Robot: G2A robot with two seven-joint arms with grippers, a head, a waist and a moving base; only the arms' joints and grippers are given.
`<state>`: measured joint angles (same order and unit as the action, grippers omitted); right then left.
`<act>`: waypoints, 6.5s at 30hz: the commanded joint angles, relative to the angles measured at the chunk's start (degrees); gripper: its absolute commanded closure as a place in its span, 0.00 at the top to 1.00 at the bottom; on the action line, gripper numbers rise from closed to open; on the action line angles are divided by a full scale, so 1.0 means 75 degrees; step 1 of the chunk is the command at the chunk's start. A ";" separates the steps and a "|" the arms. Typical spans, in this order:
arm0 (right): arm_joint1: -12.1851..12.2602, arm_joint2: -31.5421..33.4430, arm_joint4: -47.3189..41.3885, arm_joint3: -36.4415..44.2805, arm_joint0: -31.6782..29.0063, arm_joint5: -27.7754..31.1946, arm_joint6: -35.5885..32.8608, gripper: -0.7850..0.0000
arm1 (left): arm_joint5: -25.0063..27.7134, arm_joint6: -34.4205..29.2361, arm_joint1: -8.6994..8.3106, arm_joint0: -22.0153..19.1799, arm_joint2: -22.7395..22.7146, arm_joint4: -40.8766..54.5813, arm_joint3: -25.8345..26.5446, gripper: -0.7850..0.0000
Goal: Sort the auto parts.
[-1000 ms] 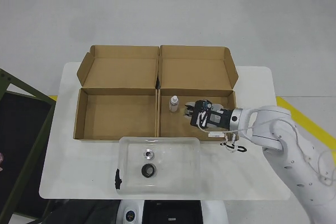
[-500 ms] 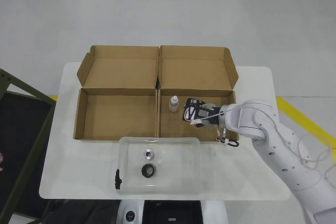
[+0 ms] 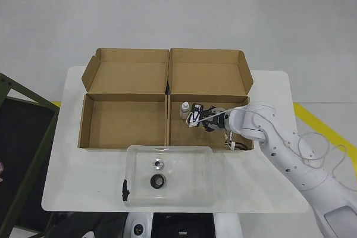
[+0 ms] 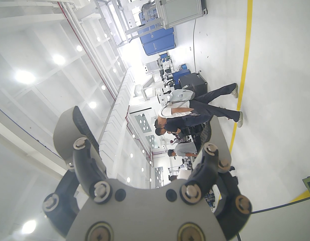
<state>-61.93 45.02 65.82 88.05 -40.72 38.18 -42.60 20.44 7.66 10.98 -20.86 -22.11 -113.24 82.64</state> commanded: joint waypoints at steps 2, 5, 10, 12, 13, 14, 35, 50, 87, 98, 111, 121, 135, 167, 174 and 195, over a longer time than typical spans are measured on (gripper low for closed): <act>-0.0062 -0.0128 0.0135 -0.0187 0.0079 -0.0103 -0.0011 0.00 | 0.0000 0.0000 0.0000 0.0000 0.0000 0.0000 0.0000 1.00; -0.0124 -0.0244 0.0243 -0.0361 0.0142 -0.0168 0.0013 0.00 | 0.0000 0.0000 0.0000 0.0000 0.0000 0.0000 0.0000 1.00; -0.0216 -0.0375 0.0351 -0.0566 0.0237 -0.0243 0.0042 0.08 | 0.0000 0.0000 0.0000 0.0000 0.0000 0.0000 0.0000 1.00; -0.0248 -0.0416 0.0384 -0.0628 0.0255 -0.0279 0.0060 0.09 | 0.0000 0.0000 0.0000 0.0000 0.0000 0.0000 0.0000 1.00; -0.0264 -0.0435 0.0392 -0.0656 0.0263 -0.0294 0.0062 0.11 | 0.0000 0.0000 0.0000 0.0000 0.0000 0.0000 0.0000 1.00; -0.0279 -0.0450 0.0407 -0.0683 0.0274 -0.0312 0.0062 0.12 | 0.0000 0.0000 0.0000 0.0000 0.0000 0.0000 0.0000 1.00; -0.0162 0.0339 0.0343 0.0091 -0.0186 -0.0284 -0.0036 0.43 | 0.0000 0.0000 0.0000 0.0000 0.0000 0.0000 0.0000 1.00; 0.0292 0.1766 -0.0097 0.2646 -0.2008 0.0337 0.0949 0.42 | 0.0000 0.0000 0.0000 0.0000 0.0000 0.0000 0.0000 1.00; -0.0417 -0.1041 0.0943 0.2549 -0.1754 0.0150 0.1852 0.44 | 0.0000 0.0000 0.0000 0.0000 0.0000 0.0000 0.0000 1.00; -0.0682 -0.1414 0.1025 0.1885 -0.1440 0.0021 0.1750 0.44 | 0.0000 0.0000 0.0000 0.0000 0.0000 0.0000 0.0000 1.00; -0.0827 -0.1424 0.1140 0.1370 -0.1338 0.0067 0.1849 0.45 | 0.0000 0.0000 0.0000 0.0000 0.0000 0.0000 0.0000 1.00; -0.0911 -0.1435 0.1216 0.1135 -0.1321 0.0198 0.1866 0.45 | 0.0000 0.0000 0.0000 0.0000 0.0000 0.0000 0.0000 1.00; -0.1035 -0.1514 0.1338 0.0756 -0.1365 0.0293 0.1987 0.45 | 0.0000 0.0000 0.0000 0.0000 0.0000 0.0000 0.0000 1.00; -0.1194 -0.1278 0.1500 0.0990 -0.1556 0.0397 0.1974 0.00 | 0.0000 0.0000 0.0000 0.0000 0.0000 0.0000 0.0000 1.00; -0.1081 -0.0879 0.1404 0.1617 -0.1811 0.0494 0.2042 0.00 | 0.0000 0.0000 0.0000 0.0000 0.0000 0.0000 0.0000 1.00; -0.0996 0.0099 0.0578 0.2434 -0.1888 0.0445 0.2749 0.00 | 0.0000 0.0000 0.0000 0.0000 0.0000 0.0000 0.0000 1.00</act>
<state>-69.40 45.40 70.46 106.34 -55.02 41.63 -22.19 20.44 7.66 10.98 -20.86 -22.11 -113.24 82.64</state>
